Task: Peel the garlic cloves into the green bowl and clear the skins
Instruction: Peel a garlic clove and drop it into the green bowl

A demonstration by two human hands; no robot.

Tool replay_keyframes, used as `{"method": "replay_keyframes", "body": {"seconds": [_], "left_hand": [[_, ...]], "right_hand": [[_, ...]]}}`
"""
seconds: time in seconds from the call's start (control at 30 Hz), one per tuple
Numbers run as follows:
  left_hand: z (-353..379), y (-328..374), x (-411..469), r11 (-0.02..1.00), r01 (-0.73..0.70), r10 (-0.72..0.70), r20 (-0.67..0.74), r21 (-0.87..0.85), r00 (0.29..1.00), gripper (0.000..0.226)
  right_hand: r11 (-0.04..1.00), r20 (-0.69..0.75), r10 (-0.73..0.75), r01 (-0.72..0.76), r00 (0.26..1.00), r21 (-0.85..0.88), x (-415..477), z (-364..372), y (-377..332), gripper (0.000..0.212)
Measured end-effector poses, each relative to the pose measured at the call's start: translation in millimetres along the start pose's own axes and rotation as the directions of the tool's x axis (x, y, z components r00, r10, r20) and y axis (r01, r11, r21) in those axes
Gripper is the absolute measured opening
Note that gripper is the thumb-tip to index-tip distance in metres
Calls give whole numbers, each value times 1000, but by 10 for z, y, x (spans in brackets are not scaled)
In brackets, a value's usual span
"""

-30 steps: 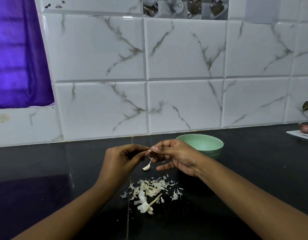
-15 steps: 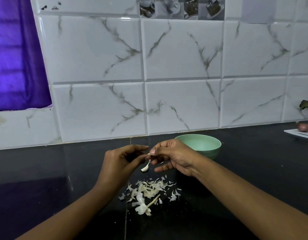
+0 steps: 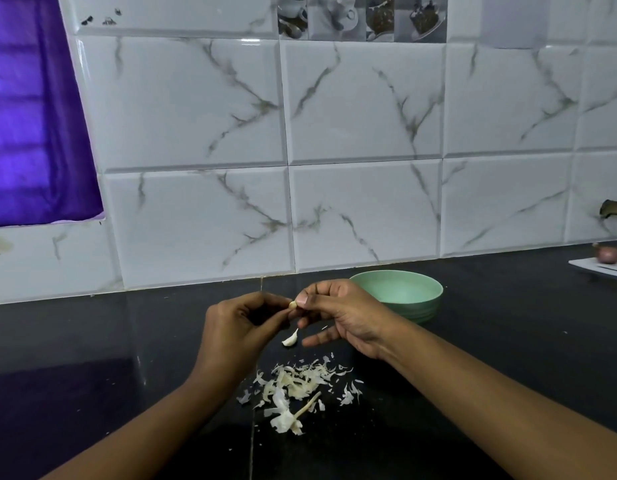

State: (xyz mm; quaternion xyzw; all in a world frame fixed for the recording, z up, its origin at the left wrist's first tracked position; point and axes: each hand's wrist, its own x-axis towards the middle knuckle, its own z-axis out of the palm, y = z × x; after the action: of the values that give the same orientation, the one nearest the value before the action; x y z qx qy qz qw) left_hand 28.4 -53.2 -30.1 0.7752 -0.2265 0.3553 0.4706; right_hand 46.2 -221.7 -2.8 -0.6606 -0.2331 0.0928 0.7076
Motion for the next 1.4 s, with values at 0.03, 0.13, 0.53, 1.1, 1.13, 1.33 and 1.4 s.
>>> {"method": "replay_keyframes", "body": {"seconds": [0.03, 0.13, 0.53, 1.1, 1.13, 1.33, 1.4], "left_hand": [[-2, 3, 1, 1000, 18, -18, -4, -21, 1000, 14], [-1, 29, 0, 996, 45, -45, 3, -80, 999, 11], [40, 74, 30, 918, 183, -192, 11, -352, 981, 11], [-18, -35, 67, 808, 507, -472, 185, -301, 862, 9], [-22, -34, 64, 813, 505, -469, 188, -290, 863, 9], [-26, -2, 56, 844, 480, -439, 204, -239, 875, 12], [-25, 11, 50, 857, 465, -427, 199, -221, 882, 12]], "right_hand": [[1000, 0, -3, 3, 1000, 2, 7, 10, 7, 9], [1000, 3, -2, 2, 1000, -1, 16, 29, 25, 10], [915, -42, -22, 3, 999, -403, 38, 104, 135, 12], [796, 123, 83, 9, 989, -606, -4, -197, -52, 15], [795, 131, 75, 20, 989, -606, -3, -188, -50, 12], [791, 26, -99, 94, 995, -604, 13, -167, -50, 14], [797, -17, -106, 75, 994, -599, 21, -180, -41, 17]]}}
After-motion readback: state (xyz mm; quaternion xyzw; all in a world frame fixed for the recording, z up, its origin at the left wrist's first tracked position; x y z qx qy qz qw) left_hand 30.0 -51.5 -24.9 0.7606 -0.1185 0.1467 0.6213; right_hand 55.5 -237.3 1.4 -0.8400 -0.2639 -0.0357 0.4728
